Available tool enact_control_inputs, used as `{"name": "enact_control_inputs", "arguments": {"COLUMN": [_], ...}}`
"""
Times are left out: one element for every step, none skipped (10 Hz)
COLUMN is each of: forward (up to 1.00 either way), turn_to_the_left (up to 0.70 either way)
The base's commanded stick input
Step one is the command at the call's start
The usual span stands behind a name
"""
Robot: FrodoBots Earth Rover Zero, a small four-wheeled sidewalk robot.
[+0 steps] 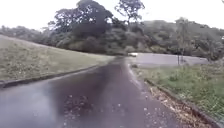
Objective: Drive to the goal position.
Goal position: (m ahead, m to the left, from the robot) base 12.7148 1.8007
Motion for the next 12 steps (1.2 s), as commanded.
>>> {"name": "enact_control_inputs", "arguments": {"forward": [0.45, 0.45, 0.45, 0.45, 0.45, 0.45, 0.45, 0.45, 0.45, 0.45, 0.45, 0.45], "turn_to_the_left": [-0.27, -0.27, -0.27, -0.27, -0.20, -0.04, 0.02, 0.02, 0.02, 0.02, 0.02, 0.03]}}
